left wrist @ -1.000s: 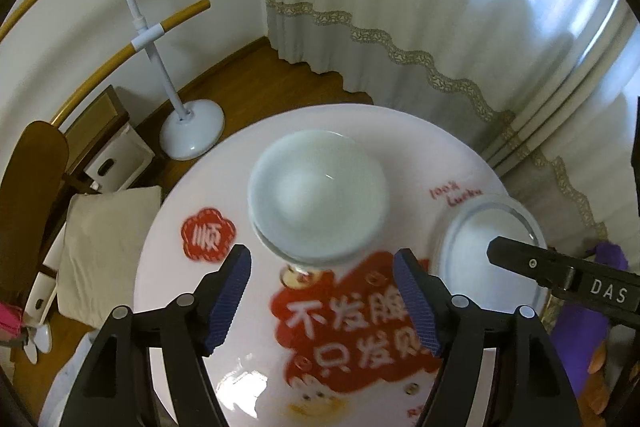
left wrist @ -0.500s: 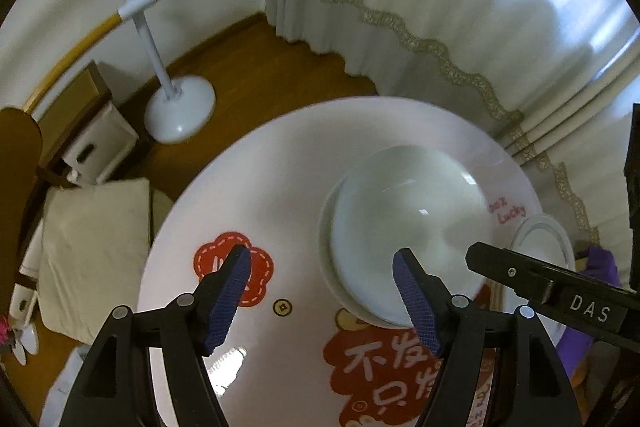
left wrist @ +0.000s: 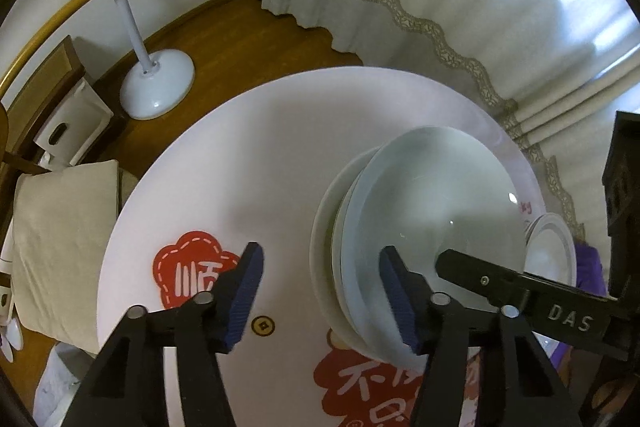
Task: Organize plates and bowls
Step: 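Lower both grippers and close them on the bowl stack rim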
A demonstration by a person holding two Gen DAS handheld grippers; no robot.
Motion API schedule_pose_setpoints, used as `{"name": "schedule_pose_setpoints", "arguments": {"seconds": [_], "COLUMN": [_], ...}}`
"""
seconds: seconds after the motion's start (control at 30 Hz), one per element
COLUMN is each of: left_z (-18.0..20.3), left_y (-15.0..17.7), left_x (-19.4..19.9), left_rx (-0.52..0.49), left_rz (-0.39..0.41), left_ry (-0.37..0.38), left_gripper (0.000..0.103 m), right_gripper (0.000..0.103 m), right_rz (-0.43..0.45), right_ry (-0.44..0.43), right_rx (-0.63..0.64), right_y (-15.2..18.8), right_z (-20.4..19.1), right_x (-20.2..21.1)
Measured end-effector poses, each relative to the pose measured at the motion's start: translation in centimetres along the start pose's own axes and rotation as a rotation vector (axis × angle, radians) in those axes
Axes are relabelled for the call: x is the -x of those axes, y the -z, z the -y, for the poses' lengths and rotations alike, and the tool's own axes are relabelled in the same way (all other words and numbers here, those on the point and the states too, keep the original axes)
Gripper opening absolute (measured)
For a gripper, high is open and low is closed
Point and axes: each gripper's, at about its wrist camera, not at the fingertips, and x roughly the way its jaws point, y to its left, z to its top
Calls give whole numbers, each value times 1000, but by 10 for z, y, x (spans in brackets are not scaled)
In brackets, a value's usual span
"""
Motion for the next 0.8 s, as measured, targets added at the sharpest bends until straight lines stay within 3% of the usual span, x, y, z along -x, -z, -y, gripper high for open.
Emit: {"name": "schedule_pose_setpoints", "arguments": {"seconds": [0.17, 0.3, 0.57, 0.8], "left_z": [-2, -3, -9, 2], "left_y": [-9, -8, 1, 18], "left_x": [-13, -15, -16, -3], "left_rx": [20, 9, 22, 27], "left_rz": [-8, -1, 23, 42], "left_ry": [27, 63, 48, 28], "left_gripper": [49, 33, 26, 21], "right_gripper": [39, 38, 35, 26], "right_rz": [1, -1, -6, -6], "right_ry": [-31, -36, -41, -18], "right_rx": [14, 13, 4, 37], "right_y": [-5, -7, -8, -7], "right_z": [-3, -6, -7, -10], "right_x": [-2, -3, -4, 2]}}
